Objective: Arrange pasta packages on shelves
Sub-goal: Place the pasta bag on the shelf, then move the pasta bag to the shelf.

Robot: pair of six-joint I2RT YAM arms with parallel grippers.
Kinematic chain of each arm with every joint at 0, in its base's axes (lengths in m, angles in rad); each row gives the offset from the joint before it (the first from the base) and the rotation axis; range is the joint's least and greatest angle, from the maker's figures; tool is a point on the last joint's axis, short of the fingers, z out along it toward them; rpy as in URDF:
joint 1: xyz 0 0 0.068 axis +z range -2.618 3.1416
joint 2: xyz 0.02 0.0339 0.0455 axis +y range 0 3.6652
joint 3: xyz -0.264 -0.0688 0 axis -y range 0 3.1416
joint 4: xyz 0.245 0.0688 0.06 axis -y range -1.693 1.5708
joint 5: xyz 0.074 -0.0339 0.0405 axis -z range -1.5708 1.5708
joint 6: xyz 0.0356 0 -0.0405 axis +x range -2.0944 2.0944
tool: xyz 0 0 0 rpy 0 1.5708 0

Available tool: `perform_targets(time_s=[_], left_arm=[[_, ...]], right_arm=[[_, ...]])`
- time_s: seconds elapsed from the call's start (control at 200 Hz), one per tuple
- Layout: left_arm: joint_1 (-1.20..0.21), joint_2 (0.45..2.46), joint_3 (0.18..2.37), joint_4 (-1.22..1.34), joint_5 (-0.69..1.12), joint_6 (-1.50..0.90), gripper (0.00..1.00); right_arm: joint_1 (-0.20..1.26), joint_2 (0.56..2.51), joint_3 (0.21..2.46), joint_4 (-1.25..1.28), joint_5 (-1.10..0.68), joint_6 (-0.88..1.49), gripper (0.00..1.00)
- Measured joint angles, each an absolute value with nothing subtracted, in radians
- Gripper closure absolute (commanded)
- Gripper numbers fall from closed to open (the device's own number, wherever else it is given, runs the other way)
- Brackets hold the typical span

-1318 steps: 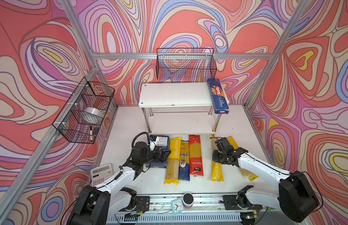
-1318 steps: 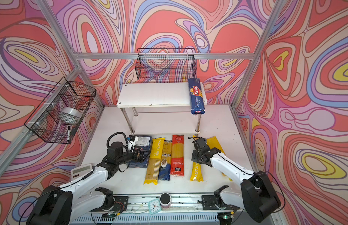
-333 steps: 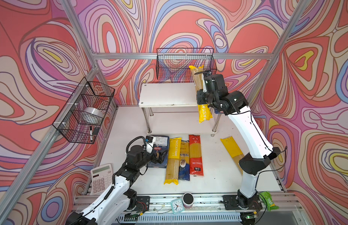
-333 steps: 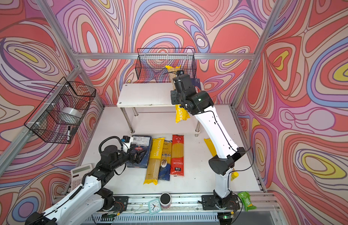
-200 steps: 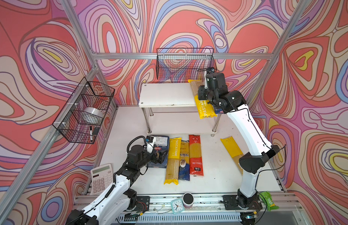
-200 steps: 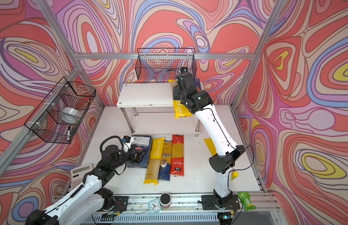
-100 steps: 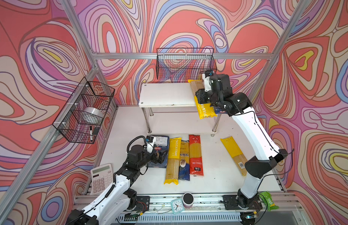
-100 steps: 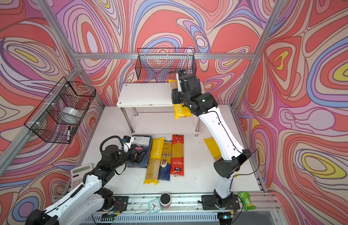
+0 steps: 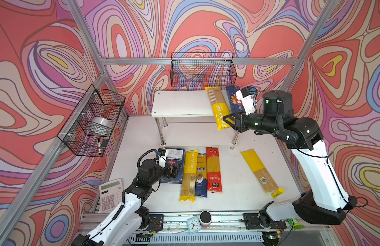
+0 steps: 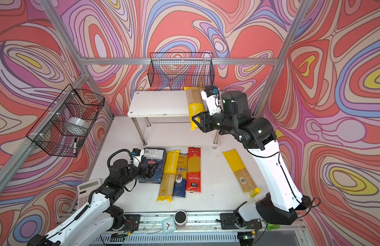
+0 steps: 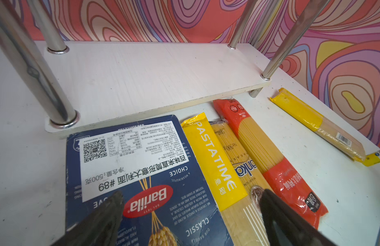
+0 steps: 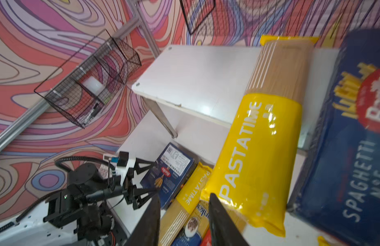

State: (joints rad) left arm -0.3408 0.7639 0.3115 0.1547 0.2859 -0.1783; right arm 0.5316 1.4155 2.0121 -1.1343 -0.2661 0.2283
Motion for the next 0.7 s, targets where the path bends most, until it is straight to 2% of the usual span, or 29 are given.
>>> perform_targets(time_s=[0.25, 0.696], left_arm=[[-0.341, 0.712, 0.311, 0.130, 0.233, -0.168, 0.00], [-0.341, 0.727, 0.303, 0.136, 0.233, -0.166, 0.00]], right_arm=[[0.532, 1.329, 1.802, -1.182, -0.308, 0.262, 0.61], [0.532, 1.293, 1.682, -1.029, -0.363, 0.284, 0.58]])
